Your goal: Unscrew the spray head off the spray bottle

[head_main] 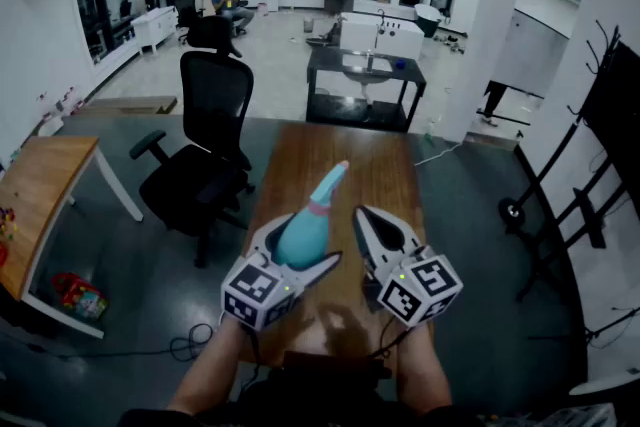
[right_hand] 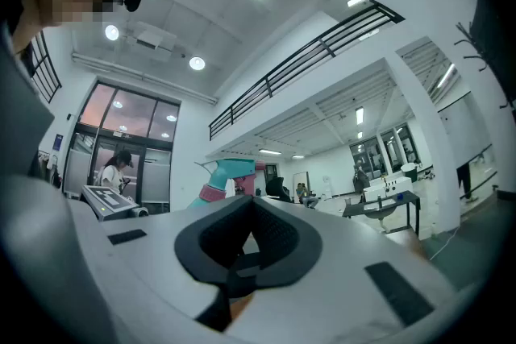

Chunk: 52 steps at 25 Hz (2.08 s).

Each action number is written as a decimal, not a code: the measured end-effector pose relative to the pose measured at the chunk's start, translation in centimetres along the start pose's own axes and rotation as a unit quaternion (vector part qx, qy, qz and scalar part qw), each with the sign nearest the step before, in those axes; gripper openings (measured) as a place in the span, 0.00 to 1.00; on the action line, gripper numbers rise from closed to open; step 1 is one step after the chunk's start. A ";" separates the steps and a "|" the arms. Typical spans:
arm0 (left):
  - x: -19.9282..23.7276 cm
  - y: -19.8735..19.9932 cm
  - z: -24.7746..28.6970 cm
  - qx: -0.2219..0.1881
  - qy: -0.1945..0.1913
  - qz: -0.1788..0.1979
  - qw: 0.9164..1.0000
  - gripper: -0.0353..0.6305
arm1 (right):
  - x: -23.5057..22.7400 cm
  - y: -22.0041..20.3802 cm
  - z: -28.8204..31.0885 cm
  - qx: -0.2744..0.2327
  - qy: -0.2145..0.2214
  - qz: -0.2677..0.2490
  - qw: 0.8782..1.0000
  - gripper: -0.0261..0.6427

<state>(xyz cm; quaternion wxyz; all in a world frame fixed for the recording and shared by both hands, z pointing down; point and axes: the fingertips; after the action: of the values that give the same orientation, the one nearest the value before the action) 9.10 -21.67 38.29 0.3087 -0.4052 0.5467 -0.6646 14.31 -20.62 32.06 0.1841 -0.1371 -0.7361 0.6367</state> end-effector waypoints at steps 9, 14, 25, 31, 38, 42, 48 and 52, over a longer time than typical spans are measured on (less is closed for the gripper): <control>-0.2 0.0 0.1 0.001 -0.003 -0.001 1.000 0.72 | 0.2 0.2 0.0 -0.003 0.004 0.003 1.000 0.05; -0.3 -0.2 0.2 0.002 -0.006 0.000 1.000 0.72 | 1.2 0.7 0.2 -0.004 0.028 0.001 1.000 0.05; -1.0 -0.4 0.2 -0.004 -0.018 0.010 1.000 0.72 | 3.2 2.0 0.5 -0.033 0.085 0.053 0.994 0.24; -1.5 -0.7 0.4 -0.004 -0.026 0.025 0.999 0.72 | 3.4 1.5 0.9 -0.029 0.093 0.078 0.992 0.25; -2.3 -1.1 0.3 -0.001 -0.036 0.037 0.999 0.72 | 4.1 1.4 0.8 -0.029 0.121 0.089 0.988 0.25; -2.6 -1.1 0.1 -0.001 -0.047 0.043 0.998 0.72 | 4.2 1.5 0.5 -0.036 0.135 0.088 0.986 0.24; -3.6 -1.4 -0.3 0.011 -0.077 0.052 0.996 0.71 | 5.0 1.8 -0.2 -0.033 0.178 0.073 0.981 0.24; -4.0 -1.7 -0.6 0.025 -0.102 0.056 0.993 0.71 | 5.6 2.1 -0.5 -0.031 0.207 0.065 0.976 0.23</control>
<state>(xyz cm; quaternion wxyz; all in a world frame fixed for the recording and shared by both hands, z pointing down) 10.55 -17.65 39.07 0.4090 -0.4318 0.5176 -0.6150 9.47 -17.40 30.64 0.2861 -0.3191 -0.6911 0.5820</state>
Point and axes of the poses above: the fingertips, and each gripper's own axes: z forward along the fingers, x to its left, y out of its top, and after that the axes turned 13 degrees about -z, right-handed
